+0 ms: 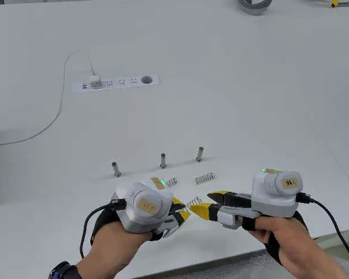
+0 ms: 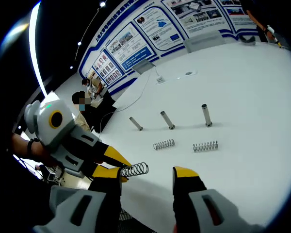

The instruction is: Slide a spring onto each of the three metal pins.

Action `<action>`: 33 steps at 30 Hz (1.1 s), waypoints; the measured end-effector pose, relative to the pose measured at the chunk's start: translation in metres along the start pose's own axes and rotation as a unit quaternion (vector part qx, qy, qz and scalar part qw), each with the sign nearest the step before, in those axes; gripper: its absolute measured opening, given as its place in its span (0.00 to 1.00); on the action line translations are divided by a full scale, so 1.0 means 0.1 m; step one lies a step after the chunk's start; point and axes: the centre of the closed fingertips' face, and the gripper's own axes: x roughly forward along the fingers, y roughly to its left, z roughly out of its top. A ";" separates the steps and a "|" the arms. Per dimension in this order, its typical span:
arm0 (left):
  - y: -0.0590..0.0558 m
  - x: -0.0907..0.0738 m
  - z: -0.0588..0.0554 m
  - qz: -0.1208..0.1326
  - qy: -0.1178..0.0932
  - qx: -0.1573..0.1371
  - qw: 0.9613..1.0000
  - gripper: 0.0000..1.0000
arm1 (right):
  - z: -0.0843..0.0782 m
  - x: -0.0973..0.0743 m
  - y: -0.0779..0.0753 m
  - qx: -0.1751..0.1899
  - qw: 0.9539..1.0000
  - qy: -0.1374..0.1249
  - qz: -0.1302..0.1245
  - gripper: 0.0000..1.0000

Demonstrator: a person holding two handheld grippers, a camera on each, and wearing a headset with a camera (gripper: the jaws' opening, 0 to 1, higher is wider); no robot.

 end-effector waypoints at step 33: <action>0.18 -0.25 -0.03 0.013 -0.004 0.024 1.000 0.10 | 0.27 0.18 0.52 -0.005 0.996 0.018 0.089 0.21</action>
